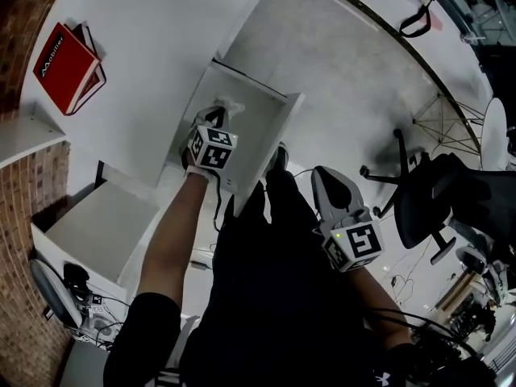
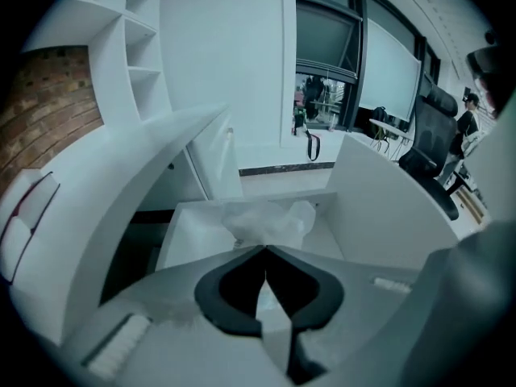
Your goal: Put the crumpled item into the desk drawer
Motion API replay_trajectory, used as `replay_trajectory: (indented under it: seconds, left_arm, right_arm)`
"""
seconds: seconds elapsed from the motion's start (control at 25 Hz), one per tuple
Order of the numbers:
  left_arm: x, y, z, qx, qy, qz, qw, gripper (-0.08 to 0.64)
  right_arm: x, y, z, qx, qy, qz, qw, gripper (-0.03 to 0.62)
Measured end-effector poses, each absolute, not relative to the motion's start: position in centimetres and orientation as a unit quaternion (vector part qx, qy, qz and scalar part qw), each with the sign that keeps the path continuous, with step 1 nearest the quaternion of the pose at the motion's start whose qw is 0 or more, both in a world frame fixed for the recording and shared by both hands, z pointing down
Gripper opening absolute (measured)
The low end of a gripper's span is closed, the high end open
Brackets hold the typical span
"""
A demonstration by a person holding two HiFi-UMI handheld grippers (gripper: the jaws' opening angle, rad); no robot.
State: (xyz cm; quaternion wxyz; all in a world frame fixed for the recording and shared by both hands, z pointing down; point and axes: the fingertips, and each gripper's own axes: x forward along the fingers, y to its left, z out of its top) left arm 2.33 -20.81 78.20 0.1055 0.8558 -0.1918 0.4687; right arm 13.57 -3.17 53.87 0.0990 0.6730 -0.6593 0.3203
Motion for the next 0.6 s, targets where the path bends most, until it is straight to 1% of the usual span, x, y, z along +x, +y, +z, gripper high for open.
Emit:
replay_trajectory:
  seconds: [0.4, 0.6]
  left_arm:
    - [3.0, -21.5, 84.2, 0.827, -0.168, 0.522, 0.122, 0.005]
    - [3.0, -21.8, 85.7, 0.820, -0.166, 0.533, 0.123, 0.005]
  right_arm:
    - [15.1, -1.6, 55.1, 0.687, -0.629, 0.346, 0.108, 0.003]
    - [15.2, -0.6, 55.9, 0.690, -0.621, 0.354, 0.111, 0.003]
